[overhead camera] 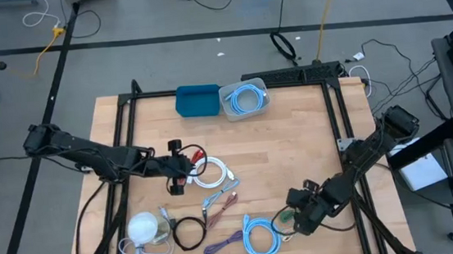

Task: Pick & Place USB Port
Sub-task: Put the green usb cable into the blue bin

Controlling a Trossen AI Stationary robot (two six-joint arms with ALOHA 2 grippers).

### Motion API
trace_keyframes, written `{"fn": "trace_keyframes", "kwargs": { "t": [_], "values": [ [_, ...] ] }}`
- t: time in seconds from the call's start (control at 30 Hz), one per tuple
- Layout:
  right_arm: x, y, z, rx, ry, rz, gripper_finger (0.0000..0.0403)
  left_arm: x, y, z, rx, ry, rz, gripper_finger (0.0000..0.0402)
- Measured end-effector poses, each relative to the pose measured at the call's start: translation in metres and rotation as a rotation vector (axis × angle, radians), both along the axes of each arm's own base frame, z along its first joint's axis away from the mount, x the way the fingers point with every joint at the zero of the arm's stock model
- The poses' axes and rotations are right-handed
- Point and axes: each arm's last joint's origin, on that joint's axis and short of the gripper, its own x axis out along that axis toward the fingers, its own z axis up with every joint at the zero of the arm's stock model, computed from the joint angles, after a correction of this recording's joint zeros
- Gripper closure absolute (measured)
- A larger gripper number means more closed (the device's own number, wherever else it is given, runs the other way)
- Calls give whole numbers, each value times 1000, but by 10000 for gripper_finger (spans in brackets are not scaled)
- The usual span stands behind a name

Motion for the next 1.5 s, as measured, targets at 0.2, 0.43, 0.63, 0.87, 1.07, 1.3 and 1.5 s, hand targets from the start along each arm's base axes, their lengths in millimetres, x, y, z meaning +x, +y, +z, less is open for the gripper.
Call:
{"fn": "trace_keyframes", "kwargs": {
  "t": [0.2,0.43,0.63,0.87,1.07,1.3,1.5],
  "values": [
    [-18,-4,-4,-97,122,-29,202,0,0,0,-1,0,1,371],
    [-26,-13,-15,-176,161,-27,202,-1,0,-1,-4,7,5,371],
    [-28,-15,-27,-127,130,-14,202,-2,0,-1,-4,20,7,371],
    [-31,-17,-34,-116,134,-11,232,-2,0,-2,-2,27,8,371],
    [-31,-16,-35,-107,136,-7,346,-2,0,-2,-4,28,10,371],
    [-28,-20,-35,-146,92,-47,395,-2,0,-2,-7,20,14,371],
    [-13,-30,-34,-336,-112,-67,400,4,-1,4,-20,-65,16,371]
  ]
}}
